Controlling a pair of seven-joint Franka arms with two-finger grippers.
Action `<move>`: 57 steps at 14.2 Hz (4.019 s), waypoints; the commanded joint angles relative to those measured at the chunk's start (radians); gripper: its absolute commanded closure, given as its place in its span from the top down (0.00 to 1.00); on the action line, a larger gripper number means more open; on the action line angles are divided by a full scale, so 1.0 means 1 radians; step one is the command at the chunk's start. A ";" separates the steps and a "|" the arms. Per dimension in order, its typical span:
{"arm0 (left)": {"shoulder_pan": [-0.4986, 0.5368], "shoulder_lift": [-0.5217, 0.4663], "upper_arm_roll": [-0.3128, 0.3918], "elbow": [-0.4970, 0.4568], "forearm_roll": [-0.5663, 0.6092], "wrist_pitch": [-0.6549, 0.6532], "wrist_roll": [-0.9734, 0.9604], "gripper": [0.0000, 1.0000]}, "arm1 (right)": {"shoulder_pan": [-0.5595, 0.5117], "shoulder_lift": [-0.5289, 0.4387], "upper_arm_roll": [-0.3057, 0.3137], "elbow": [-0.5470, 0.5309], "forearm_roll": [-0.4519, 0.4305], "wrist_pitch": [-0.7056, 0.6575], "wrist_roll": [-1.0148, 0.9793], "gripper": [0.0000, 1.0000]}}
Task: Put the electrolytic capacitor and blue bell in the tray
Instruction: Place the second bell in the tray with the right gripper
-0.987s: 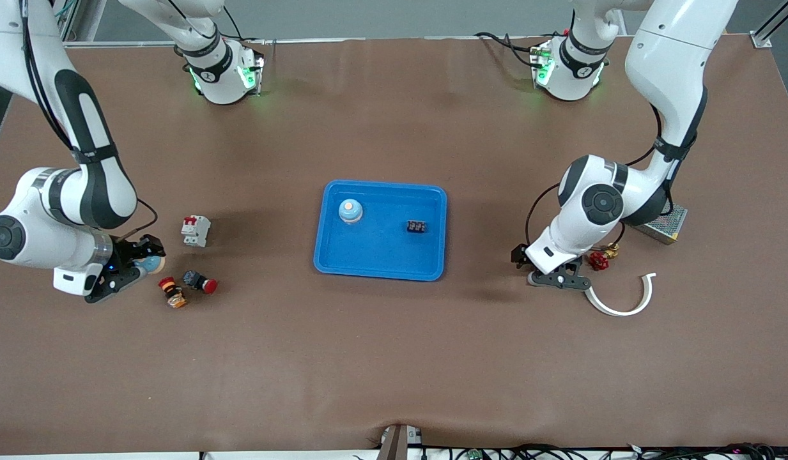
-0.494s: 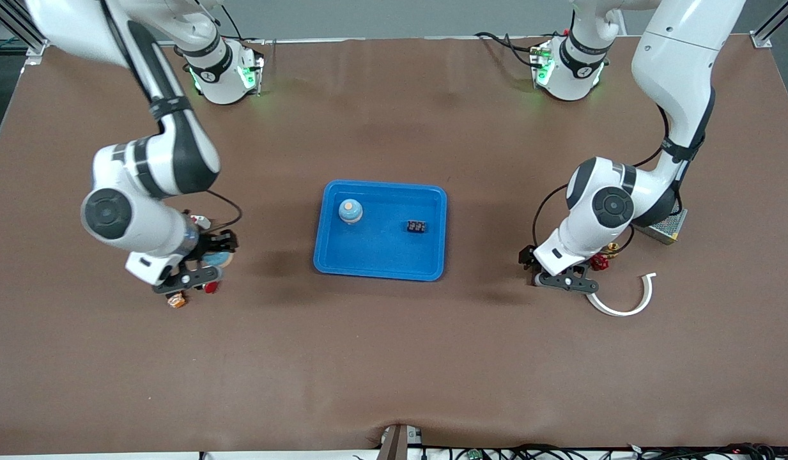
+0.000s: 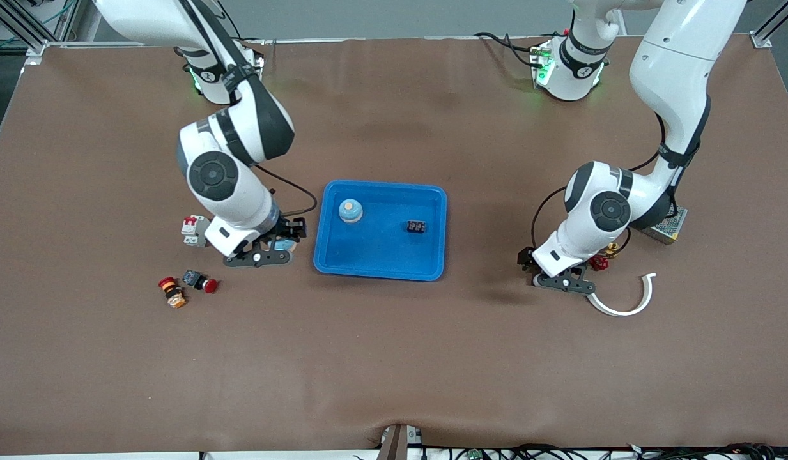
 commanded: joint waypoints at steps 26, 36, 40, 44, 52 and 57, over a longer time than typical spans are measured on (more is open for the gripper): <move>0.002 0.044 0.001 0.005 0.089 0.062 -0.020 0.96 | 0.188 0.275 -0.014 -0.009 0.005 0.326 0.314 0.40; -0.012 0.042 0.001 0.006 0.106 0.059 -0.134 0.00 | 0.191 0.280 -0.014 -0.010 0.004 0.326 0.313 0.56; -0.001 0.042 0.001 0.010 0.105 0.059 -0.141 0.00 | 0.188 0.266 -0.012 -0.009 0.004 0.293 0.302 1.00; 0.006 0.039 0.001 0.020 0.103 0.049 -0.221 0.00 | 0.181 0.091 -0.015 -0.007 -0.010 0.043 0.238 1.00; 0.016 0.010 -0.013 0.017 0.082 0.015 -0.784 0.00 | -0.020 -0.329 -0.023 -0.007 -0.009 -0.420 -0.075 1.00; 0.014 -0.004 -0.079 0.019 0.080 0.012 -1.022 0.00 | -0.144 -0.448 -0.026 -0.007 -0.010 -0.476 -0.124 1.00</move>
